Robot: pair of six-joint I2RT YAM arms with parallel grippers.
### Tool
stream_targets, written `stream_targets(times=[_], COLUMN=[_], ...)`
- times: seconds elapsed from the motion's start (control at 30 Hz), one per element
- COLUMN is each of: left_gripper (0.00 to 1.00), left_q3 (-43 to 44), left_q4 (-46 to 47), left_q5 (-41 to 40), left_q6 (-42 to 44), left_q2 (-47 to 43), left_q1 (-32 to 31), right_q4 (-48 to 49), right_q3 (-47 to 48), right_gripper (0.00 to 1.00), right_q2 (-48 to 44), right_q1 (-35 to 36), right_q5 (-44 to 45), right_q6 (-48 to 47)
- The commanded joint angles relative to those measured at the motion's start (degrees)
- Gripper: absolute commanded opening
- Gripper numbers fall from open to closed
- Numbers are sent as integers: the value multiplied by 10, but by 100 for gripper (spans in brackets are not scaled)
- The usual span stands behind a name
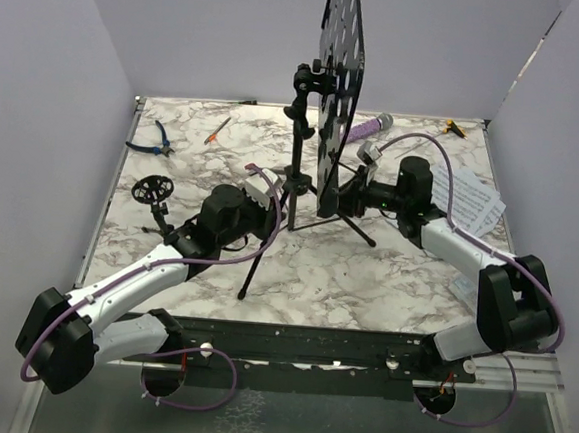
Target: Set up the instrument practice props
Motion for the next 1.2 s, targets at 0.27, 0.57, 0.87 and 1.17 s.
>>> stream_targets(times=[0.27,0.57,0.87,1.17], left_gripper=[0,0,0,0], left_q3=[34,87,126,147], left_q4=[133,165,173,181], left_q5=[-52,16,54,97], left_q6=[136,177,196,209], left_q2=[117,192,243,275], left_q1=[12,14,24,45], right_q4=[-82,-75,-69,-33], right_q3=[-104,-123,-108,-79], right_gripper=[0,0,1,1], right_q2=[-97,-123,-110,-59], right_q1=[55,95,144,193], right_q5=[-40,-20,-1,8], right_q6=[60,85,94,108])
